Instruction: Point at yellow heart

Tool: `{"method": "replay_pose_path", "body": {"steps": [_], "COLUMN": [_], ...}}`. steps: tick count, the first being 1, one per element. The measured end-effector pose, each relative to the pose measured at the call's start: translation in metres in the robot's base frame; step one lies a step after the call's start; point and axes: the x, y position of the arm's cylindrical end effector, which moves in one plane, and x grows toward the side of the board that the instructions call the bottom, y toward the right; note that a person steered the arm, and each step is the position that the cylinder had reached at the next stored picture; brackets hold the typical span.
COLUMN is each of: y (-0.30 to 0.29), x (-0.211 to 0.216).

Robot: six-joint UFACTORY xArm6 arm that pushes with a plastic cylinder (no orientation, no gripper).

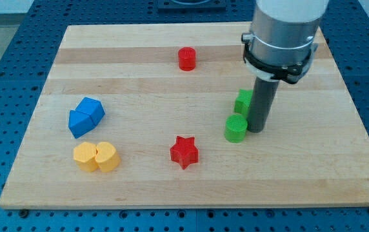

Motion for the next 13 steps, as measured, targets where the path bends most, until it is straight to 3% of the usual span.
{"method": "replay_pose_path", "body": {"steps": [3, 4, 6, 8, 11, 13], "y": [-0.033, 0.013, 0.030, -0.055, -0.186, -0.206], "x": [0.006, 0.015, 0.089, 0.127, 0.127, 0.115]}}
